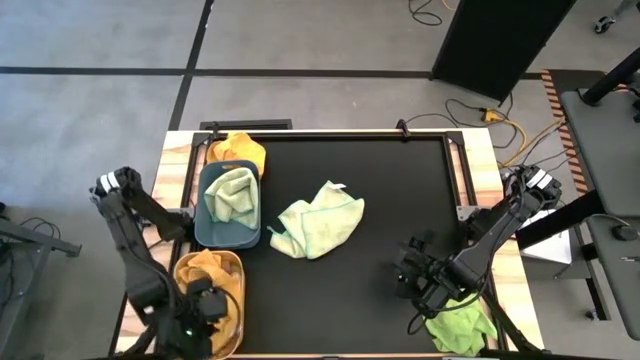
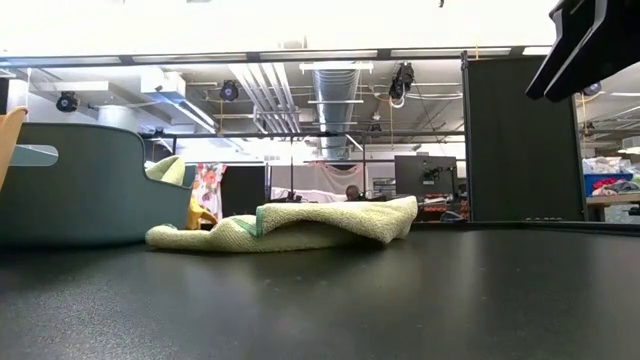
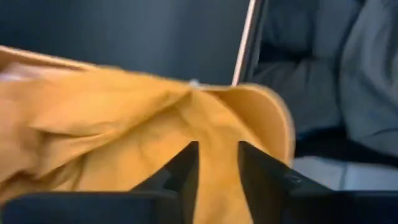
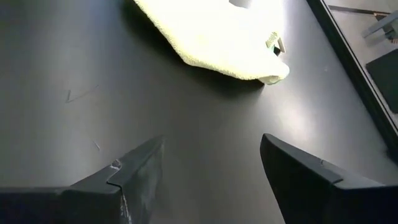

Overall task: Sort towels by color in basket
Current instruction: Put the top right yellow kitchen towel into the yellow bin

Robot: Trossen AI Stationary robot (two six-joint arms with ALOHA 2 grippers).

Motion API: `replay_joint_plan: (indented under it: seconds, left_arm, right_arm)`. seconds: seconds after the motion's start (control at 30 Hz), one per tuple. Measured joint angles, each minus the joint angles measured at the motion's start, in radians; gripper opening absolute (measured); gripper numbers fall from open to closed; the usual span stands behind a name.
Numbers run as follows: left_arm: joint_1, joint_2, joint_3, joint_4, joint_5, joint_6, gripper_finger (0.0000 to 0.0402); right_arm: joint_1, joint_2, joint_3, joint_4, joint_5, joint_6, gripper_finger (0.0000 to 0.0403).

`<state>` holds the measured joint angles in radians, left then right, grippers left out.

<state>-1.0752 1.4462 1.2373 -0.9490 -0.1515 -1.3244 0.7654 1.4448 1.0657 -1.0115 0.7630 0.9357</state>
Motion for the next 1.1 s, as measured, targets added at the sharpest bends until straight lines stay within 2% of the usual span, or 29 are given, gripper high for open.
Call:
replay_joint_plan:
  seconds: [0.17, 0.37, 0.5, 0.63, 0.87, 0.97, 1.1]
  left_arm:
    - [0.000, 0.052, -0.168, 0.100, 0.104, -0.037, 0.0009]
    - [0.002, 0.068, -0.367, 0.213, 0.168, -0.064, 0.0016]
    - [0.002, 0.056, -0.404, 0.247, 0.170, -0.071, 0.0011]
    - [0.002, 0.043, -0.355, 0.190, 0.176, -0.071, 0.0009]
    - [0.001, -0.011, -0.133, 0.025, 0.155, -0.072, 0.0009]
    - [0.000, -0.018, -0.018, -0.183, 0.040, -0.072, 0.0009]
    - [0.002, -0.015, 0.070, -0.406, -0.242, -0.073, 0.0009]
  right_arm:
    - [0.000, 0.000, -0.004, 0.003, 0.000, 0.000, 0.0253]
    - [0.000, 0.000, -0.004, 0.003, 0.000, -0.001, 0.0247]
    - [0.000, 0.000, -0.004, 0.003, 0.000, -0.002, 0.0252]
    - [0.000, 0.000, -0.004, 0.004, 0.000, -0.001, 0.0260]
    - [0.000, 0.000, -0.004, 0.007, -0.001, -0.001, 0.0257]
    - [0.000, 0.000, -0.004, 0.008, -0.001, -0.001, 0.0250]
    - [0.000, 0.000, -0.007, 0.010, 0.015, -0.001, 0.0242]
